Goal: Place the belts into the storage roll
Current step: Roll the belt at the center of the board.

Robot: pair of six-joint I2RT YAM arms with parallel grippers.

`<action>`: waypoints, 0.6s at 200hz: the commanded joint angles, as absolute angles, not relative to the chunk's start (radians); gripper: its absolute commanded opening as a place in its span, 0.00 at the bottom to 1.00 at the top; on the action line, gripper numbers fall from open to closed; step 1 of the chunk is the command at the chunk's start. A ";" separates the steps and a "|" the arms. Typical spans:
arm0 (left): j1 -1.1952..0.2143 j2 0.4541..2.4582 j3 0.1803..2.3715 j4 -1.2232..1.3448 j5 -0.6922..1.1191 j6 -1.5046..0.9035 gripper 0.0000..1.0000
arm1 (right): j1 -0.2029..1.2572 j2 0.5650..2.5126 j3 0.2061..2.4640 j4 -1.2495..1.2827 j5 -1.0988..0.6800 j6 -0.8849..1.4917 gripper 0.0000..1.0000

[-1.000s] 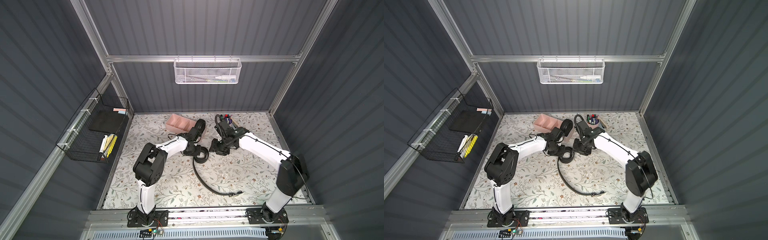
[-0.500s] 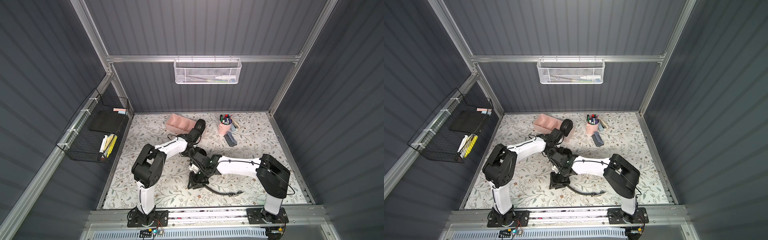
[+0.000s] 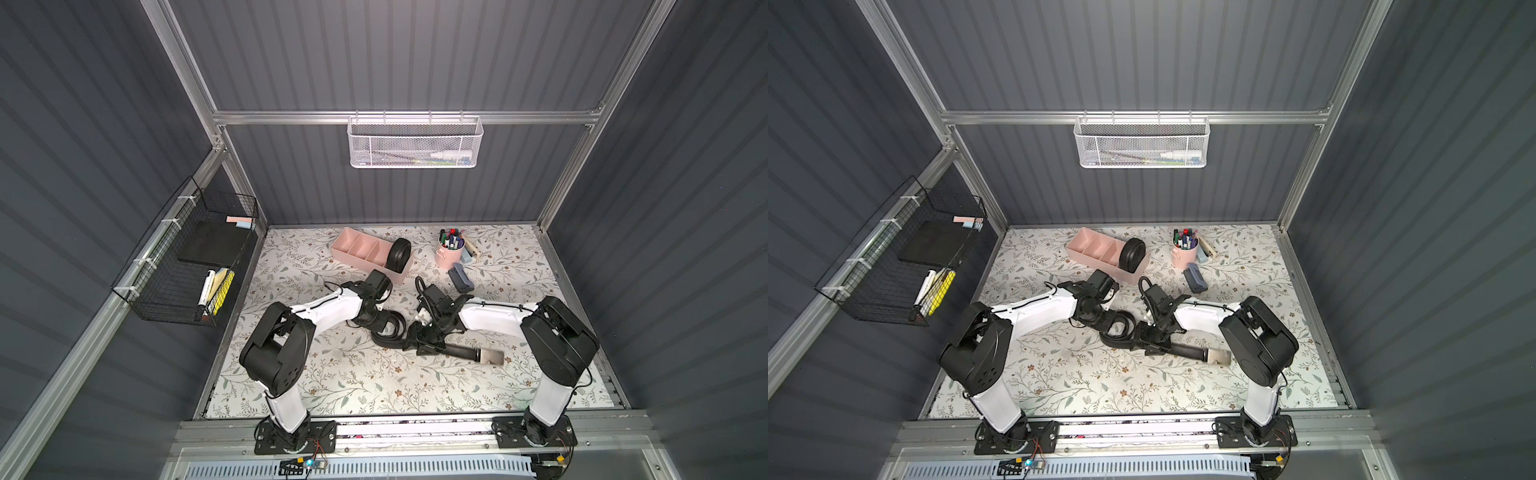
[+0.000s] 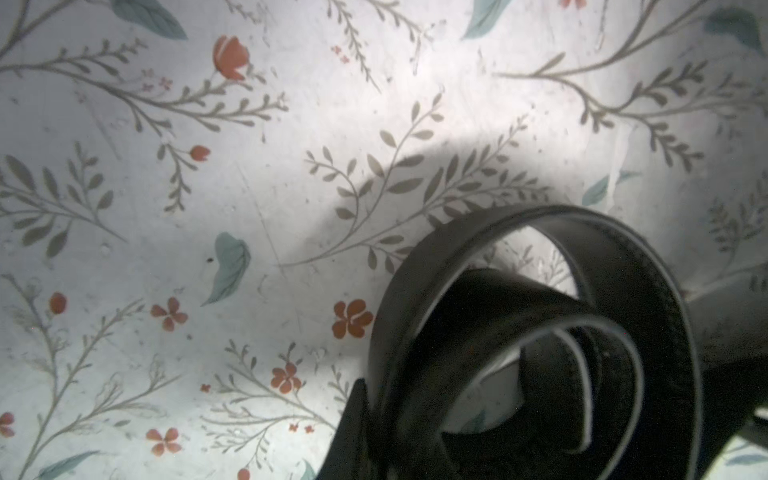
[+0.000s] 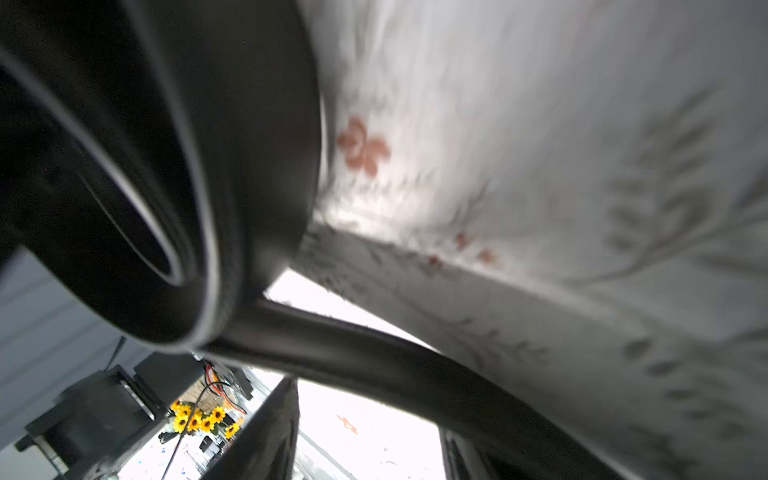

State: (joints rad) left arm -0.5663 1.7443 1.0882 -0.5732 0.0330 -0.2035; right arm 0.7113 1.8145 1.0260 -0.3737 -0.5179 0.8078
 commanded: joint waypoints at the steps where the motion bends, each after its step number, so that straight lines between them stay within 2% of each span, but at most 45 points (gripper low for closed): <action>1: -0.587 1.764 1.011 -0.724 0.054 -0.126 0.00 | 0.681 1.875 1.047 -0.319 -0.482 0.785 0.58; 55: -0.664 1.769 0.985 -0.726 0.036 -0.088 0.00 | 0.683 1.920 1.107 -0.193 -0.550 0.874 0.63; 97: -0.678 1.784 0.977 -0.725 0.037 -0.085 0.00 | 0.687 1.870 1.065 -0.211 -0.502 0.911 0.66; 120: -0.679 1.784 0.965 -0.730 0.035 -0.073 0.00 | 0.689 1.795 0.996 -0.216 -0.457 0.958 0.74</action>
State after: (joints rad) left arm -0.6346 1.7222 1.0508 -0.5407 -0.0750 -0.1211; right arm 0.6815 1.8511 1.0599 -0.2760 -0.5476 0.8886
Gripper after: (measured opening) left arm 0.158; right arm 0.699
